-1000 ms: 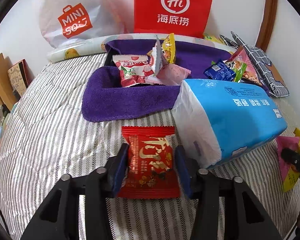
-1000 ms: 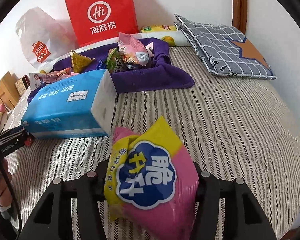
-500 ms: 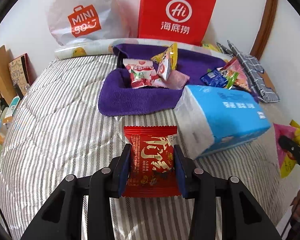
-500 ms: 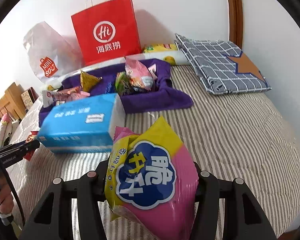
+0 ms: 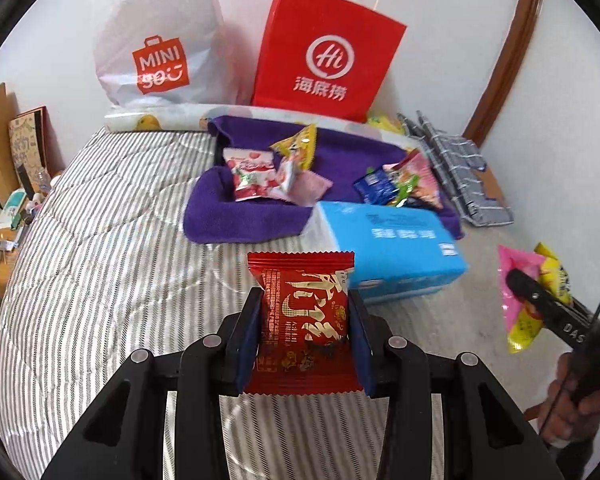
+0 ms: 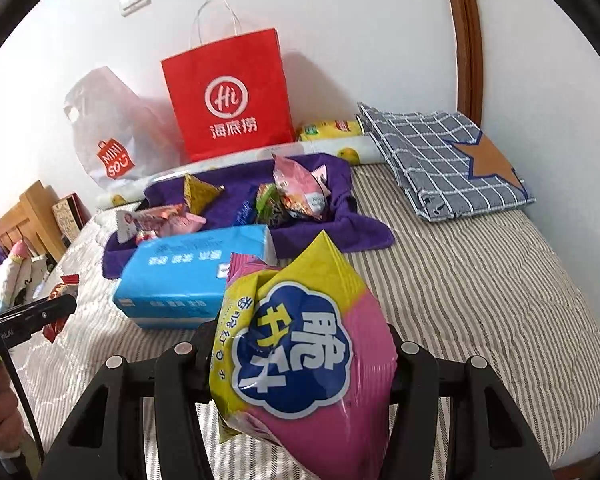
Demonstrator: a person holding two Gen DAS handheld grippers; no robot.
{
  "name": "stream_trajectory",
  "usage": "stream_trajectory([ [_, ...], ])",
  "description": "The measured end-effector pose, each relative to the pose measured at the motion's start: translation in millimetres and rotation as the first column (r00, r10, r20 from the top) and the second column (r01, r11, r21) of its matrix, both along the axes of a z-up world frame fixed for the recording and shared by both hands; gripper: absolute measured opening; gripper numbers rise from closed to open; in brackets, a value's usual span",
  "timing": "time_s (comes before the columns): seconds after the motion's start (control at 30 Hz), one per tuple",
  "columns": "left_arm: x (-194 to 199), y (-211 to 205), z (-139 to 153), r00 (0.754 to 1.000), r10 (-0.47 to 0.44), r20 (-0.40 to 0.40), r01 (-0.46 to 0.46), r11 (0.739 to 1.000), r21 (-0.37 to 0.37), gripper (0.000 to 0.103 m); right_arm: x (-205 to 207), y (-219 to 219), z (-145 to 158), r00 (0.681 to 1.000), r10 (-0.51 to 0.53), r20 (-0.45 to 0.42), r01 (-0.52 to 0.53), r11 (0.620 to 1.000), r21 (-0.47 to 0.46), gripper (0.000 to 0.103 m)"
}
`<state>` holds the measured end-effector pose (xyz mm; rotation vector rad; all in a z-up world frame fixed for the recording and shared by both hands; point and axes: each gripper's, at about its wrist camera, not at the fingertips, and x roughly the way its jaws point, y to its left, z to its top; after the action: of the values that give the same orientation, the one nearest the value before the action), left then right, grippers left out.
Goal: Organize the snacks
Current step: 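Carry the red candy packet and pink-yellow chip bag over the purple towel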
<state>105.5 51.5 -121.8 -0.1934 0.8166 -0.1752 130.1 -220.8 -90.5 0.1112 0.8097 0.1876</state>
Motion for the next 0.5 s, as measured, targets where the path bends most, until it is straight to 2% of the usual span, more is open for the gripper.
stream_trajectory([
  [0.27,-4.2,-6.4,20.5,1.0,-0.011,0.018,0.011,0.999,-0.031,0.04,1.7,10.1,22.6,0.998,0.034,0.058,-0.034,0.999,-0.014,0.053],
  [0.5,7.4,-9.9,37.6,0.999,-0.018,0.043,0.019,1.0,-0.02,0.04,12.3,17.7,39.1,0.994,0.046,0.099,-0.044,0.999,-0.019,0.053],
])
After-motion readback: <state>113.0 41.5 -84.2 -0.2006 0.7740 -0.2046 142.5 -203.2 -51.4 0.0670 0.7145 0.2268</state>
